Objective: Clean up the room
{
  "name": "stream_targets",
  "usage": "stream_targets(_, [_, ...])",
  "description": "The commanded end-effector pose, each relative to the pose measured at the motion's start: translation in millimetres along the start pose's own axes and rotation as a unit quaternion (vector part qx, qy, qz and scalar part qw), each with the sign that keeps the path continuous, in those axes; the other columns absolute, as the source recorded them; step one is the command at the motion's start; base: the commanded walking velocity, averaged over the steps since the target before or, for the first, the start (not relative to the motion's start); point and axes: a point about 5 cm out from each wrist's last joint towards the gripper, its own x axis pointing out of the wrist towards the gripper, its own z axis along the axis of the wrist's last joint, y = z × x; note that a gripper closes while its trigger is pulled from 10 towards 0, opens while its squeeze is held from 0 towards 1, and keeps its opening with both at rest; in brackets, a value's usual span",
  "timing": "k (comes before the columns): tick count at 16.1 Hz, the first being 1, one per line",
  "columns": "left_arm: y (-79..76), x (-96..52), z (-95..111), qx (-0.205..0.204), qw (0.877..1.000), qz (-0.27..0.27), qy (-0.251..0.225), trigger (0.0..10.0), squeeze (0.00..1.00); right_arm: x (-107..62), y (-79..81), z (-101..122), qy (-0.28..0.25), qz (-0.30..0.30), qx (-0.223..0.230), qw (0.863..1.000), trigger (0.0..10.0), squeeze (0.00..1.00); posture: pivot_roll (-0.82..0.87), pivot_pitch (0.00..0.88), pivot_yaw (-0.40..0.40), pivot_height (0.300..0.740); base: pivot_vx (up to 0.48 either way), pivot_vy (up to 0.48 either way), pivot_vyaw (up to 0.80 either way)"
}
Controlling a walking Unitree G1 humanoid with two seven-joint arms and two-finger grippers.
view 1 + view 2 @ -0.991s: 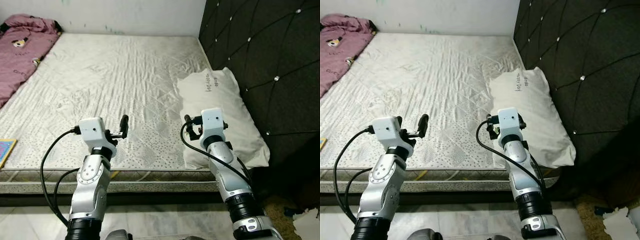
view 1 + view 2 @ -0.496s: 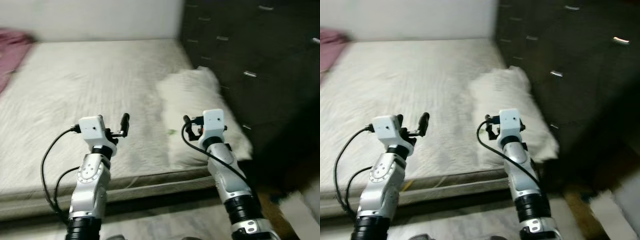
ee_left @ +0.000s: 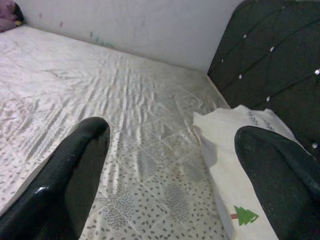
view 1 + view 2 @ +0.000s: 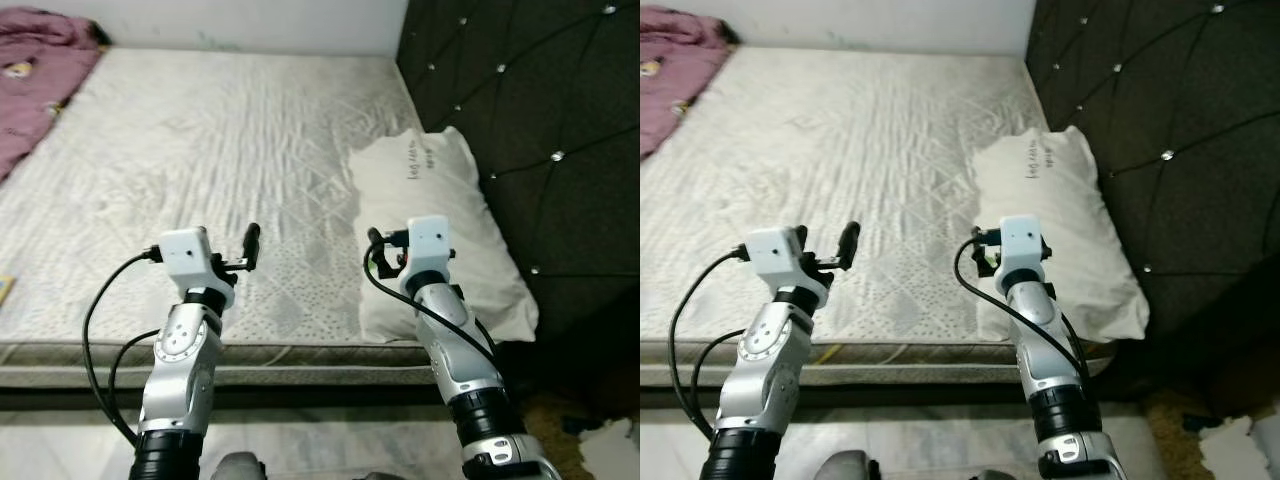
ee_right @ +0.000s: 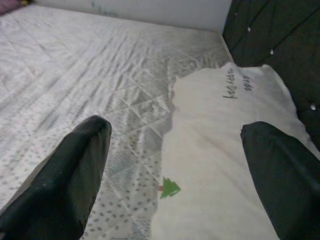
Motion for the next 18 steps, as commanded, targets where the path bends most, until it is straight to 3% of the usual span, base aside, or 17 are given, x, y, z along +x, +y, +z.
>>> stream_targets(1, [-2.9, 0.2, -1.8, -0.002, 1.0, -0.006, 0.004, 10.0, 0.0, -0.6, -5.0, -0.8, 0.006, -0.009, 0.0, 1.0, 10.0, 0.0, 0.04, 0.0, -0.007, 0.74, 0.0, 0.48, 0.0])
stream_targets(16, [-3.5, 1.2, -4.1, -0.006, 1.0, 0.001, 0.011, 10.0, 0.0, -0.1, -5.2, -4.4, 0.019, -0.003, -0.008, 1.0, 10.0, 0.0, 0.04, 0.0, -0.014, 0.74, 0.0, 0.48, 0.0])
stream_targets(18, [-3.9, 1.4, -2.9, -0.005, 1.0, 0.0, 0.004, 10.0, 0.0, 0.0, -4.8, -4.8, 0.021, -0.002, -0.009, 1.0, 10.0, 0.0, 0.04, 0.0, -0.014, 0.74, 0.0, 0.135, 0.0])
